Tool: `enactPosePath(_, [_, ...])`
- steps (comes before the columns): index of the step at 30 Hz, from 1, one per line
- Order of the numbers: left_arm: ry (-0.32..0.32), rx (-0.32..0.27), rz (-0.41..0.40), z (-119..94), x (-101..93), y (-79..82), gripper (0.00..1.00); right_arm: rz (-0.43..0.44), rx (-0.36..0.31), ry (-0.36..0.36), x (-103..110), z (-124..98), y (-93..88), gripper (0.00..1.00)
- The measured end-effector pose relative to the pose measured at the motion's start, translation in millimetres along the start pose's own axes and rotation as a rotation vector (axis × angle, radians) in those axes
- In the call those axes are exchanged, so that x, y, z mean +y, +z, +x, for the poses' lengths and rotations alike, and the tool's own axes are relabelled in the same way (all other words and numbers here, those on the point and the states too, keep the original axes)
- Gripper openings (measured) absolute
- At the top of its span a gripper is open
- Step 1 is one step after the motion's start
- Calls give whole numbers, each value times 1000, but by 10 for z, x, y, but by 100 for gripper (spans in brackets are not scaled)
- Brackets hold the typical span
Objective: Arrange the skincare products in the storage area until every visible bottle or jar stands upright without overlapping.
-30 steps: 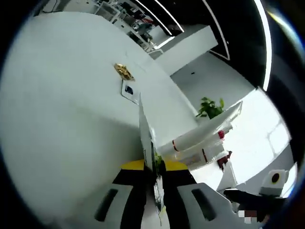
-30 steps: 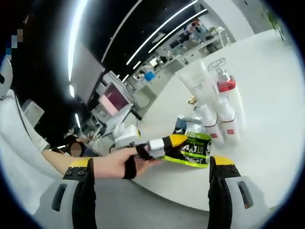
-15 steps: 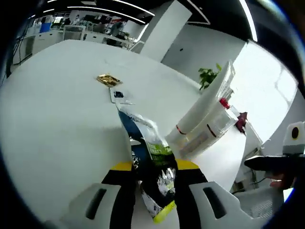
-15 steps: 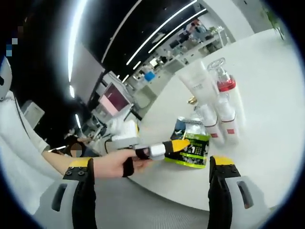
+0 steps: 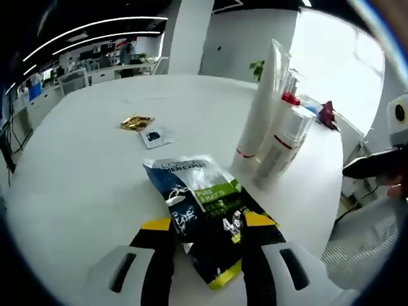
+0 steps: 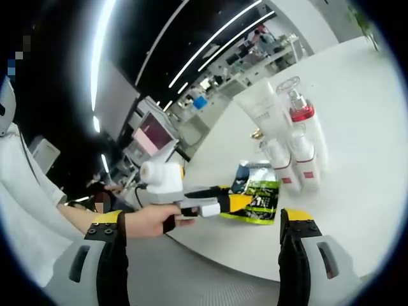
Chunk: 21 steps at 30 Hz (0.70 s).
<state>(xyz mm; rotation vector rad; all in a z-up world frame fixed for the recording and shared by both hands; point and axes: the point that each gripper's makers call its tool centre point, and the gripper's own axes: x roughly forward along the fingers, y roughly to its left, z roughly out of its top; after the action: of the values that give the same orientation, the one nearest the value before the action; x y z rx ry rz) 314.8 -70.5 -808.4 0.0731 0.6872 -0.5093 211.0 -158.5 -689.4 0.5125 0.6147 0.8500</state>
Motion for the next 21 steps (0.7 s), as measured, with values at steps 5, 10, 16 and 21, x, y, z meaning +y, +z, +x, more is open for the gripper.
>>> enactPosePath(5, [75, -5, 206, -24, 103, 87, 38, 7, -3, 1, 7, 0, 3, 100])
enactPosePath(10, [-40, -27, 274, 66, -135, 170, 36, 11, 2, 3, 20, 9, -5, 100])
enactPosePath(16, [-52, 33, 303, 172, -271, 48, 38, 19, 1, 1, 6, 2, -3, 100])
enactPosePath(21, [-70, 38, 288, 219, -215, 48, 41, 29, -8, 3, -15, -12, 8, 100])
